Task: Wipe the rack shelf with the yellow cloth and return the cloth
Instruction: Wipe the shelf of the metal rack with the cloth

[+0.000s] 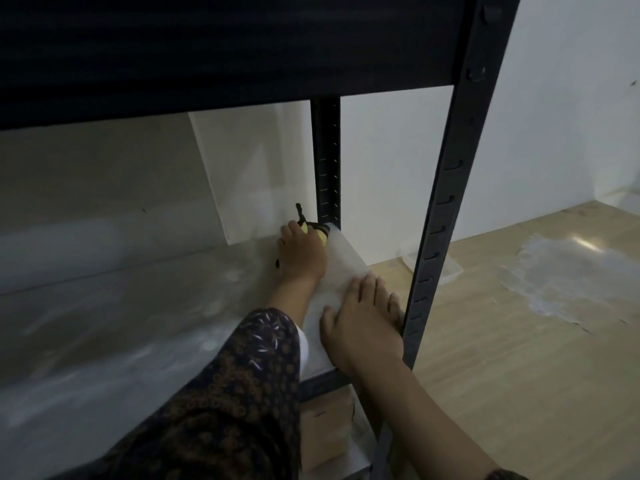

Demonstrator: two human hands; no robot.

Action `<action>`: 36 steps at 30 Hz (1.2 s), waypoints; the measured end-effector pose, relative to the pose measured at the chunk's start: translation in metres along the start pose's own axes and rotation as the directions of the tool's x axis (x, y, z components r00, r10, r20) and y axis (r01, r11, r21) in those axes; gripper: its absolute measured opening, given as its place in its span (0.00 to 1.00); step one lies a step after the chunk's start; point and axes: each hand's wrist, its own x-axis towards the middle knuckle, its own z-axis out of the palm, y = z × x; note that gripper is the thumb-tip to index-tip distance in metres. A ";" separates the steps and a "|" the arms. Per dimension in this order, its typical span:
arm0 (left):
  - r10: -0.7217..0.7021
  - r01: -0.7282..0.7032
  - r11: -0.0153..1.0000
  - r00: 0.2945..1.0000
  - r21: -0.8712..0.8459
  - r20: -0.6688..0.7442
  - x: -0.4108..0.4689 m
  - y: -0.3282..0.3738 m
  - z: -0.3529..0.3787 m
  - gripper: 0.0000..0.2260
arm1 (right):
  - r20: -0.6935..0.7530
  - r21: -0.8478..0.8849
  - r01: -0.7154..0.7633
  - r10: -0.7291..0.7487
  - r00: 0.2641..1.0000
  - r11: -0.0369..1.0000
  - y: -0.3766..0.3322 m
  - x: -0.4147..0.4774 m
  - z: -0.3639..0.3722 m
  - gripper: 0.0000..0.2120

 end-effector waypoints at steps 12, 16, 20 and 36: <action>-0.427 0.406 0.888 0.902 -0.215 -0.060 -0.024 -0.108 -0.056 0.18 | -0.021 -0.007 -0.007 0.007 1.000 1.000 -0.002 -0.001 0.000 0.33; -0.249 0.235 0.930 0.969 -0.283 -0.012 -0.036 -0.037 -0.047 0.19 | -0.022 -0.020 -0.006 0.006 1.000 1.000 -0.002 0.000 0.001 0.34; -0.317 0.314 0.906 0.948 -0.283 0.038 -0.056 -0.026 -0.026 0.21 | -0.030 -0.024 -0.004 0.004 1.000 1.000 -0.001 -0.001 0.001 0.34; -0.160 0.168 0.980 0.984 -0.107 0.081 -0.103 -0.017 -0.046 0.23 | -0.010 -0.007 0.000 0.000 1.000 1.000 0.000 -0.003 -0.001 0.34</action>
